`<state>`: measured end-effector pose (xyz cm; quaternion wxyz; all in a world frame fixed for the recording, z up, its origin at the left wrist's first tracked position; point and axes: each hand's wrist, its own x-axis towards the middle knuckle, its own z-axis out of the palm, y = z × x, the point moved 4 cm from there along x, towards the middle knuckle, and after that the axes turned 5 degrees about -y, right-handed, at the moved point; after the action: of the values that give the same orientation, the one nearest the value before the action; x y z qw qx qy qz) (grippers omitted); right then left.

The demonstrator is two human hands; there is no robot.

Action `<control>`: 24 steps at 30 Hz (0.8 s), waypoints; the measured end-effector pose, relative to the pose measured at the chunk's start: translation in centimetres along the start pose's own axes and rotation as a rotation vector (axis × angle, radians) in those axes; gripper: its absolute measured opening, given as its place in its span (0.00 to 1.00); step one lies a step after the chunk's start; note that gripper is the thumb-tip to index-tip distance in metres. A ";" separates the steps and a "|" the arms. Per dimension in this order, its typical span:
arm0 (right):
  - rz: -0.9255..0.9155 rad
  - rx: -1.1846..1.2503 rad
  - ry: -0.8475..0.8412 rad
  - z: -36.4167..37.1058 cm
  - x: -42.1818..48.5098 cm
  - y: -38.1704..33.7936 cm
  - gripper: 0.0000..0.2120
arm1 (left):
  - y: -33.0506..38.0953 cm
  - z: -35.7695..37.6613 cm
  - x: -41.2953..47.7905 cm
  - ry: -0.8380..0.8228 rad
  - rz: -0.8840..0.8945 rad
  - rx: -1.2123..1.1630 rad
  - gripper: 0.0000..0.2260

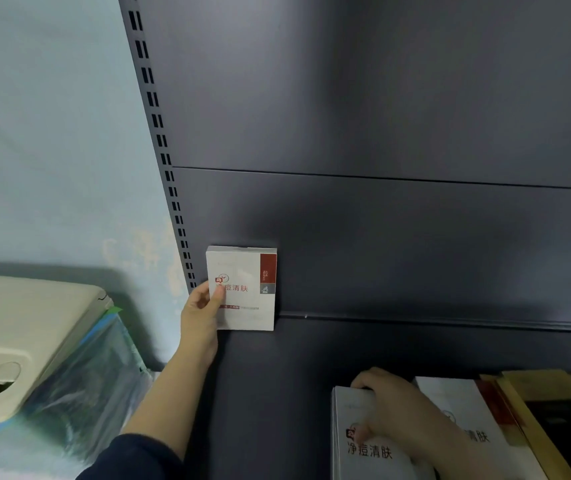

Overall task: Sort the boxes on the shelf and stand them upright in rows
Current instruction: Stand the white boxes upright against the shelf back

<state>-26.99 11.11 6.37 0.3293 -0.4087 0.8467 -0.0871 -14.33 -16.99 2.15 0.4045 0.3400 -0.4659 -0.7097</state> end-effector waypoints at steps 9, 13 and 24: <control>-0.047 0.183 0.087 -1.4 -2.2 -0.8 0.16 | -0.6 -0.1 -1.2 0.081 0.014 0.024 0.10; -0.089 0.208 0.098 -2.2 -3.5 -2.0 0.16 | 1.1 -1.7 -4.8 0.313 0.148 0.269 0.16; -0.231 0.293 0.332 -6.3 -1.6 -8.5 0.12 | 0.4 5.4 -14.0 -0.647 -0.053 0.224 0.09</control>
<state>-24.80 6.03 15.55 0.2293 -0.4307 0.8152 -0.3121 -12.69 -2.58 5.78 0.1772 0.1514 -0.6363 -0.7354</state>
